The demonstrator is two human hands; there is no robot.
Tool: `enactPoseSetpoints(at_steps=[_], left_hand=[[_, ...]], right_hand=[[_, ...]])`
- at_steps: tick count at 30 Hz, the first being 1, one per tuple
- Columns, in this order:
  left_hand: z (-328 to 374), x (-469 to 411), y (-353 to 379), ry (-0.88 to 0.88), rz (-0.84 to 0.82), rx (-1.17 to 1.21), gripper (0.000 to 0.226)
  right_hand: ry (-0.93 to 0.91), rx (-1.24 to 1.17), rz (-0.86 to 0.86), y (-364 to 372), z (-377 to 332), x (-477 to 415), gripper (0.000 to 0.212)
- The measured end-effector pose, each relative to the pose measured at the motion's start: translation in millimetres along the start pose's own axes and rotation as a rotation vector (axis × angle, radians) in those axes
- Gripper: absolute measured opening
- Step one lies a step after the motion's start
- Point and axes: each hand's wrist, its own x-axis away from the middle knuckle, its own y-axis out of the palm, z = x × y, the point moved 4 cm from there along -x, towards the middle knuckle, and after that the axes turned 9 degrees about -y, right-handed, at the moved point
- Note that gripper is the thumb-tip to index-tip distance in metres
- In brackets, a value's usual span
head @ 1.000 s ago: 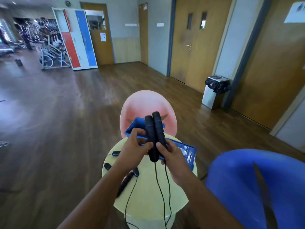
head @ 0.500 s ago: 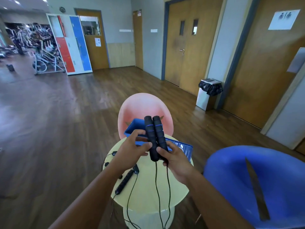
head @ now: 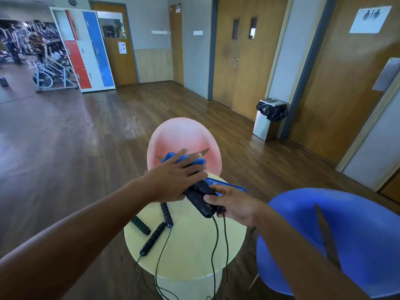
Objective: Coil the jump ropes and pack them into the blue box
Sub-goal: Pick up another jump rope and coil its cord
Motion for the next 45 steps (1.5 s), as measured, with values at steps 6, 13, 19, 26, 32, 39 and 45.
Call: enactPoseSetpoints(at_steps=[6,13,19,26,32,39,45], left_hand=[[-3,-32,8,-0.12,0.059,0.06,0.046],[-19,-32,28,-0.623,-0.23,0.352,0.04],[3,-31,60,-0.811,-0.359,0.866,0.035],[23,-55,62,-0.889,-0.37,1.486,0.031],[40,-69,74,-1.081,-0.142,1.904,0.037],[41,-74,88,-1.522,0.322,2.244,0.015],[33,-102,87,-1.494,0.4,2.45,0.028]], right_hand=[[-0.026,-0.096,-0.104,-27,-3,-6,0.062],[-0.152,0.084,0.091,-74,-6,-10,0.022],[-0.252,0.165,0.213,-108,-18,-26,0.012],[-0.312,0.113,0.204,-133,-36,-43,0.017],[-0.318,0.376,0.182,-151,-32,-52,0.03],[-0.231,0.323,0.158,-151,22,-54,0.02],[-0.231,0.362,0.156,-137,31,-68,0.018]])
